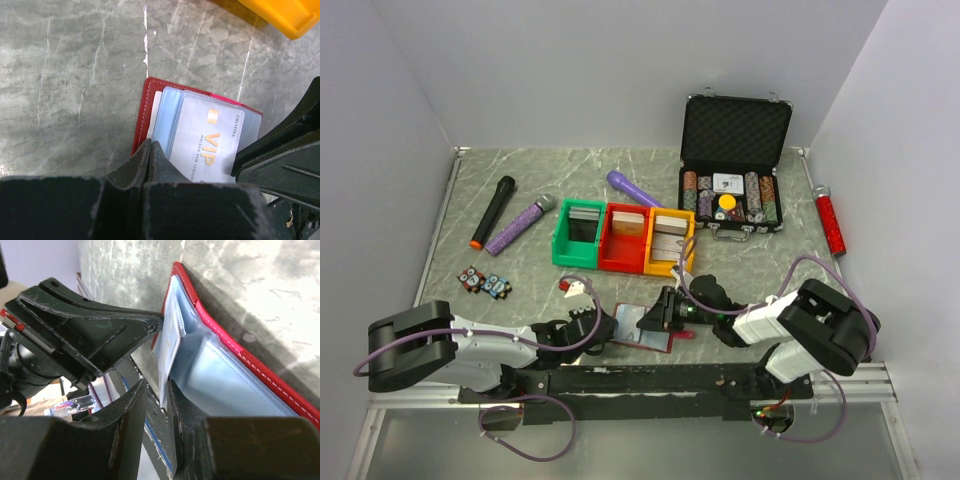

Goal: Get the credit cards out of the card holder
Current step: Remove the credit card from the card holder.

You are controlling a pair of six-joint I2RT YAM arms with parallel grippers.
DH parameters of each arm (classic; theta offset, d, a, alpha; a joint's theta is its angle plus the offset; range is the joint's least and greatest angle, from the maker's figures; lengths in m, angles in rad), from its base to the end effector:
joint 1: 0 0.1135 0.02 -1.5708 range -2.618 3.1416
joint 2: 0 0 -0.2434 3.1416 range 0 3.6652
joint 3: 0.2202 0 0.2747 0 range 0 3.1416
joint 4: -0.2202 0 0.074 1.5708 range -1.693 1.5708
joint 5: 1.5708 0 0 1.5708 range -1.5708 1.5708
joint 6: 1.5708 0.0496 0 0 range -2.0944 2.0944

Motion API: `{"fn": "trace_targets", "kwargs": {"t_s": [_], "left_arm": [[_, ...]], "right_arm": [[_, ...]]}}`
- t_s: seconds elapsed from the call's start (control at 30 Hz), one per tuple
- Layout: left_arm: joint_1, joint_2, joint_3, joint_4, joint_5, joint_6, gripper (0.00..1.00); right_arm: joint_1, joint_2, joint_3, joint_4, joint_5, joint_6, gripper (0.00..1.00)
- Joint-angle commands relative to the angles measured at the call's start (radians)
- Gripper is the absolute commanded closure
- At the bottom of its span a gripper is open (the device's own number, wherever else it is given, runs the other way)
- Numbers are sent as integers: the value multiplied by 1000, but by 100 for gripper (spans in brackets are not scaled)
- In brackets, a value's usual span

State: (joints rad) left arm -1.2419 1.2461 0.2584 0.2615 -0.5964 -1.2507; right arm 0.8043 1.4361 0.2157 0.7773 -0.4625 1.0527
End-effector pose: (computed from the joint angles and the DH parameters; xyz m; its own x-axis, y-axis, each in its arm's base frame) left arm 0.0994 -0.2049 0.0771 -0.6820 -0.4332 -0.5893 0.0001 0.8057 -0.5924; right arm 0.1524 0.1901 0.0728 -0.9502 0.1341 -0.2812 -0.1994 0.4319 0.8796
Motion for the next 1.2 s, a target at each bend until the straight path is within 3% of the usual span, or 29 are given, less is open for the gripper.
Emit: {"fn": "trace_targets", "kwargs": {"t_s": [0.0,0.4,0.53,1.17], "left_arm": [[6,24,-18,-151,20,-4,99],[6,12,-13,-125,30,34,99],[6,-33,-18,-136,12,42,99],[4,3,-8,-61,55,83,99]], "right_arm": [[-11,-31,-10,59,-19,-16,70],[-14,24,14,76,-53,-17,60],[-16,12,31,5,-53,-45,59],[-16,112,56,92,-82,-20,58]]}}
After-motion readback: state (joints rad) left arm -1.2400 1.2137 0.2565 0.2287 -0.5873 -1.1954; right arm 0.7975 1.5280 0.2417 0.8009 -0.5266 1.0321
